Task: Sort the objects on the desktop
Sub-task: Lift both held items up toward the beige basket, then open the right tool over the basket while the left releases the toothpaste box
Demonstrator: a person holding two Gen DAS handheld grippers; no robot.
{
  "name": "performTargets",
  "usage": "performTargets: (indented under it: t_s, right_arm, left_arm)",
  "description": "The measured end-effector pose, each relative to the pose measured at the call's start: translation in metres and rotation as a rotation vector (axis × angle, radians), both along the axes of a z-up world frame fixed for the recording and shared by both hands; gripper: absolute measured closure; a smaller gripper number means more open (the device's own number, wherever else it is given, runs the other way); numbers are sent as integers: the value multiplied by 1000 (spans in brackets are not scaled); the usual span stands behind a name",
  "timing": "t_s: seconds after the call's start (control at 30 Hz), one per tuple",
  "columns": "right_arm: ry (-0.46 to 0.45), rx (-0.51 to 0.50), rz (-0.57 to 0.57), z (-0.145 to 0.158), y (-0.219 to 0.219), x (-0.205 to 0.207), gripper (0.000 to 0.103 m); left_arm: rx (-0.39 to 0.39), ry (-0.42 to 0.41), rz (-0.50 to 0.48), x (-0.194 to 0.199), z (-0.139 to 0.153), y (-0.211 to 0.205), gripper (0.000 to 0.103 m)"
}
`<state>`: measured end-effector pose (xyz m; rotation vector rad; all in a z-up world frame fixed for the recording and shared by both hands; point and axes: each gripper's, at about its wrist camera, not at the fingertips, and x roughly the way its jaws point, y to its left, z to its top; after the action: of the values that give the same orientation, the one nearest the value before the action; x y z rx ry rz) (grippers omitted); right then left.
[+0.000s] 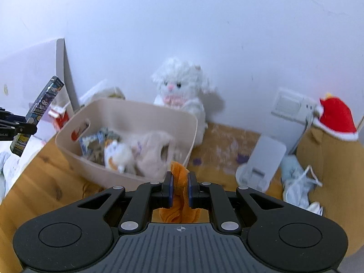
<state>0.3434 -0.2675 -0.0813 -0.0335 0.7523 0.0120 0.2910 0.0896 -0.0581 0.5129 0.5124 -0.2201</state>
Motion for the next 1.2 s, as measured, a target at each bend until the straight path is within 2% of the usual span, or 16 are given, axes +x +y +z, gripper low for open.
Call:
performTargets:
  t_s: [0.3, 0.63, 0.8, 1.03, 1.2]
  right_arm:
    - [-85, 21, 18, 16, 1, 43, 92]
    - [-144, 39, 75, 10, 13, 95, 92]
    - [-125, 57, 119, -10, 24, 117, 92]
    - [-52, 87, 139, -36, 28, 137, 91]
    - [19, 130, 128, -54, 27, 150, 90]
  left_arm:
    - [43, -51, -31, 37, 2, -26, 80]
    - [66, -1, -16, 76, -21, -50, 80]
    - [86, 45, 2, 96, -38, -56, 80]
    - [93, 121, 3, 112, -59, -56, 80]
    - [106, 141, -15, 115, -65, -58, 80]
